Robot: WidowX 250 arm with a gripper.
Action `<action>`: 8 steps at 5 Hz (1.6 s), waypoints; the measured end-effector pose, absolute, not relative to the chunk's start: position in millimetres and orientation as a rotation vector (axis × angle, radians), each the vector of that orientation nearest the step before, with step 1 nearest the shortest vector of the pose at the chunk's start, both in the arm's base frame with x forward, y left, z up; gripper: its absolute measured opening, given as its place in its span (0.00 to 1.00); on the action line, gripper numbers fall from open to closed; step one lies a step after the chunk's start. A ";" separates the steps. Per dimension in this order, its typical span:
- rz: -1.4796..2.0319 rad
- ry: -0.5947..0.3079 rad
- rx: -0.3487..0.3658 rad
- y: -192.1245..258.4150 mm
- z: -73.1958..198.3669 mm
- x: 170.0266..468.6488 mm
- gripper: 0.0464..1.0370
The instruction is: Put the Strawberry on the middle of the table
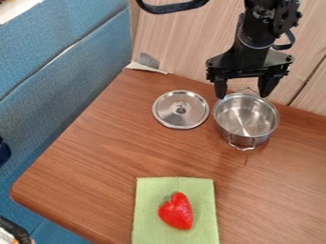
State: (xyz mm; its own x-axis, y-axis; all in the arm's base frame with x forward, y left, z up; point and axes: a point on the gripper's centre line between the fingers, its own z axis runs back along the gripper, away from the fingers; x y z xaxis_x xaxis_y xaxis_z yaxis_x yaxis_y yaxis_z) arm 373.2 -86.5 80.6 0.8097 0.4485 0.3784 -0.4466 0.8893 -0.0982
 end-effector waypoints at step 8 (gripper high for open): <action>0.452 -0.309 0.021 -62.0 18.9 219.9 0.96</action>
